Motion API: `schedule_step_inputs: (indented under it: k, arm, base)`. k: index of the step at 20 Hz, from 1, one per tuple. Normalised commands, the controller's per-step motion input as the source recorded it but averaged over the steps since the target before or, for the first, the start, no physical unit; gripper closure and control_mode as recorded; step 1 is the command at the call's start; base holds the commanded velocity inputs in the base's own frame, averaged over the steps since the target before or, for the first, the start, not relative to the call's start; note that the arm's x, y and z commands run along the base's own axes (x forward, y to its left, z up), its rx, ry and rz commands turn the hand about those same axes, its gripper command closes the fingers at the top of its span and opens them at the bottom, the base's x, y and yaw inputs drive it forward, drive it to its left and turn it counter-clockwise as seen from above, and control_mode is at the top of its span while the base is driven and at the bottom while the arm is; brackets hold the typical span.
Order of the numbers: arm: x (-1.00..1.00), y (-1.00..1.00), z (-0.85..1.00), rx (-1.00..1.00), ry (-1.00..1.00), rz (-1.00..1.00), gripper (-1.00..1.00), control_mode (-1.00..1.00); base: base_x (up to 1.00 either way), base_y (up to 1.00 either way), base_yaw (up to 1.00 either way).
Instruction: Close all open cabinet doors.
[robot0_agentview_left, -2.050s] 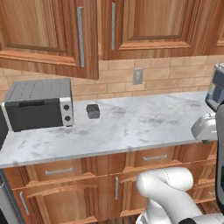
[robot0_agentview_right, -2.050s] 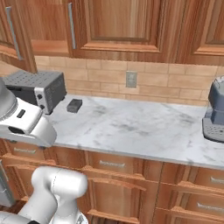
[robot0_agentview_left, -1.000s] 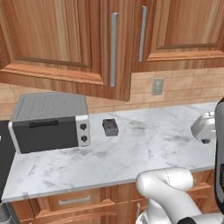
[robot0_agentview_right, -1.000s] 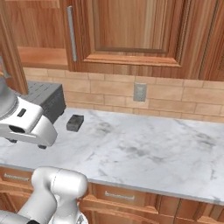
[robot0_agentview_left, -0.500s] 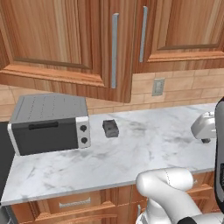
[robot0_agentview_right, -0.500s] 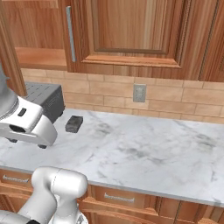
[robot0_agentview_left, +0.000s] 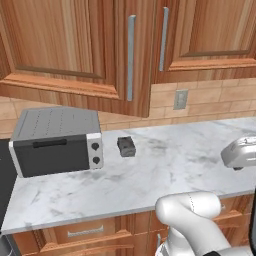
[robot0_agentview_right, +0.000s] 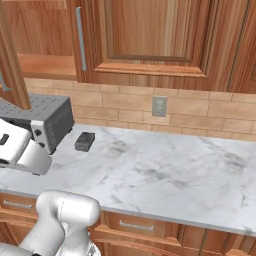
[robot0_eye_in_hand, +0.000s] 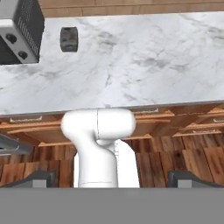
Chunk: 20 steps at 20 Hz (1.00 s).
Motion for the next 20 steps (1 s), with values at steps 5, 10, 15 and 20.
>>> schedule_step_inputs:
  k: [5, 10, 15, 20]
  arm:
    - [-0.35, 0.65, 0.34, -0.01, -0.25, 0.00, -1.00, -1.00]
    - [-0.01, 0.81, 0.38, -0.01, -0.15, 0.00, -1.00, -1.00]
    - [0.00, 0.71, 0.14, 0.00, -0.14, 0.01, -1.00, -1.00]
    - [0.02, 0.52, 0.00, 0.00, -0.31, 0.08, -1.00, -1.00]
  base:
    - [0.00, 0.00, 0.00]
    - [0.00, 0.00, 0.00]
    - [0.00, 0.00, 0.00]
    - [0.00, 0.00, 0.00]
